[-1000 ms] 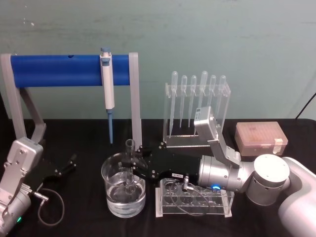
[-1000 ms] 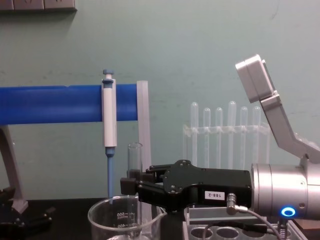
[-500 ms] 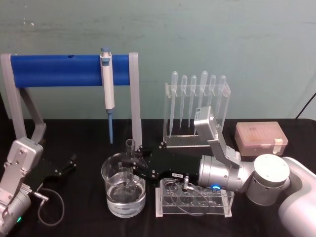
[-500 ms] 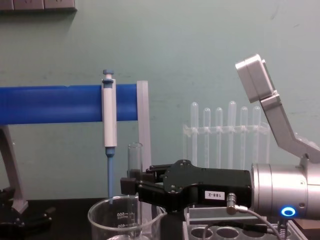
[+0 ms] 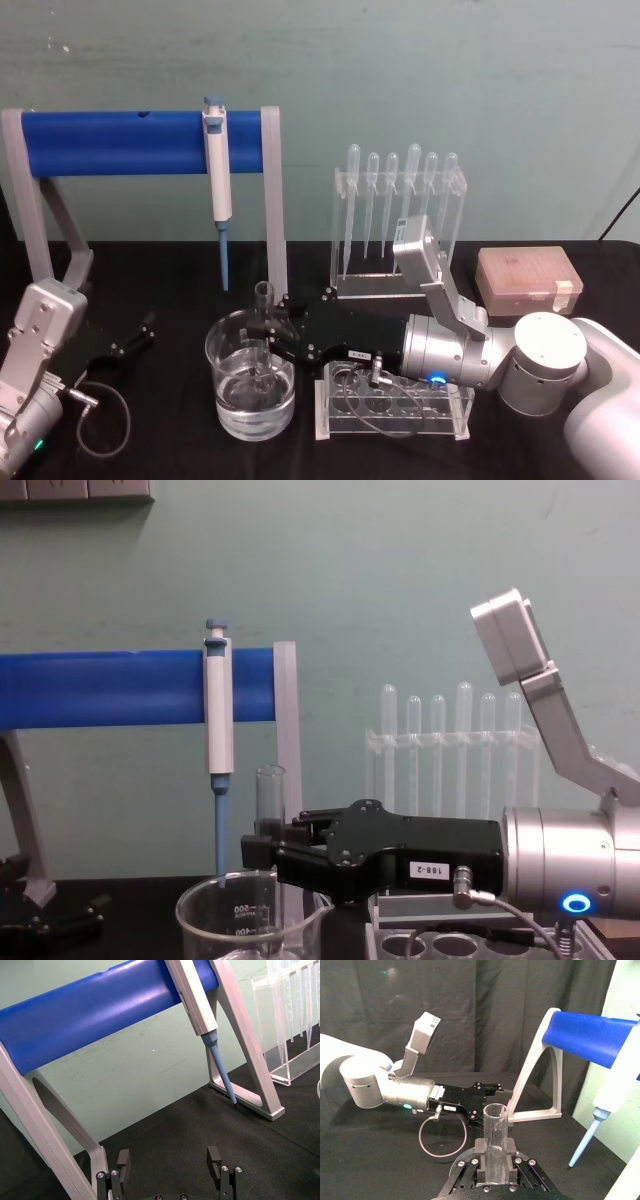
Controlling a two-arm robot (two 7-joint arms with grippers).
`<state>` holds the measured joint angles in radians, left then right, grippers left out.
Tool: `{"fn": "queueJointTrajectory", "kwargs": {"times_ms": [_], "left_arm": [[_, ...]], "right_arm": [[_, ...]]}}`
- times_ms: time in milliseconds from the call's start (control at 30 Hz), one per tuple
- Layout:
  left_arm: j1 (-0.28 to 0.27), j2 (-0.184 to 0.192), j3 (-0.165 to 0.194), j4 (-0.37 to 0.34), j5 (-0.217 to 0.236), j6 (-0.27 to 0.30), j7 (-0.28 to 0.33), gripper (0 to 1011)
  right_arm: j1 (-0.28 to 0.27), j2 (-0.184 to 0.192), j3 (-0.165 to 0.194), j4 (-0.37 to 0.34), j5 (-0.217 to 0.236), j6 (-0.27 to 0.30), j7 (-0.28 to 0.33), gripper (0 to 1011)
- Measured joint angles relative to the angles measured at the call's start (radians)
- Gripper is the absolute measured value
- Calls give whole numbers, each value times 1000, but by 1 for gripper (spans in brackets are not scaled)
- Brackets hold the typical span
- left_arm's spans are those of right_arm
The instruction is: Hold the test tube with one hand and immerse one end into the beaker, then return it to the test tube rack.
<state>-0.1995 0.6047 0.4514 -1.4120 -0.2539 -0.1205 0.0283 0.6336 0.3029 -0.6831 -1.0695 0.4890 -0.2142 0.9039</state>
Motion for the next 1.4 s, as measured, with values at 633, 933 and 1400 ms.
{"fn": "queueJointTrajectory", "kwargs": {"times_ms": [633,933,1400], "left_arm": [[0,0,0,0,0,0,0,1000],[0,0,0,0,0,0,0,1000],[0,0,0,0,0,0,0,1000]], "right_arm": [[0,0,0,0,0,0,0,226],[0,0,0,0,0,0,0,226],[0,0,0,0,0,0,0,226]]}}
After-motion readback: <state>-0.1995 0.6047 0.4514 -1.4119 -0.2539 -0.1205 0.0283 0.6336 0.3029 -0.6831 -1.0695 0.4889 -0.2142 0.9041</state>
